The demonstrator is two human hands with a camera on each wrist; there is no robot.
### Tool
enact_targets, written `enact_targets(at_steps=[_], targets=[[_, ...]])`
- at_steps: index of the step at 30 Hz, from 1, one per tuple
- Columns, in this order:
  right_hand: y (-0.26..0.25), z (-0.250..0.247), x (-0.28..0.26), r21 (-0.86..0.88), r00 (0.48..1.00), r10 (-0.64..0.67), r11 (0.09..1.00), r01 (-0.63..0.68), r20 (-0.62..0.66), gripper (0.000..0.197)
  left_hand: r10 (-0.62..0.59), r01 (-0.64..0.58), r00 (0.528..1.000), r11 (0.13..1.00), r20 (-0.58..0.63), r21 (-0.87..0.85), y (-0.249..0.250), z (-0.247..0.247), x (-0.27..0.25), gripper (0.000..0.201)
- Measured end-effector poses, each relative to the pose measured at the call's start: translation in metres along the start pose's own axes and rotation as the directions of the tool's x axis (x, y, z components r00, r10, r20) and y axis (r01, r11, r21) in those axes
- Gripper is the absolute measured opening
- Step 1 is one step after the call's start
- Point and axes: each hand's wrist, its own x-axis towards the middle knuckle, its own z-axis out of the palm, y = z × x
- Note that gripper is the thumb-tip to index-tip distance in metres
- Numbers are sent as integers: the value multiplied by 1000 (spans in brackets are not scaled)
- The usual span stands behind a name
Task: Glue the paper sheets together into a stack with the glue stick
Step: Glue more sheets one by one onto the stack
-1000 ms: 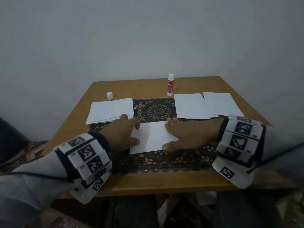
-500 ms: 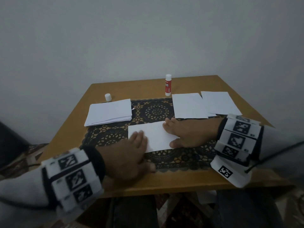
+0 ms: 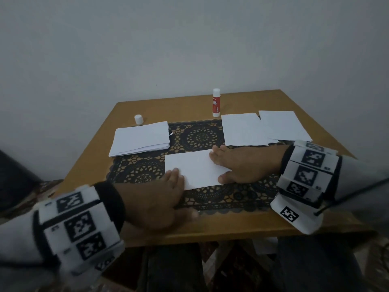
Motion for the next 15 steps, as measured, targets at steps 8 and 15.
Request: enact_targets(at_steps=[8, 15], targets=[[-1, -1, -1, 8, 1000, 5, 1000, -5, -9, 77, 62, -62, 998, 998, -18, 1, 30, -23, 7, 91], [-4, -1, -2, -3, 1000, 7, 1000, -7, -6, 78, 55, -53, 998, 997, -29, 63, 23, -36, 23, 93]])
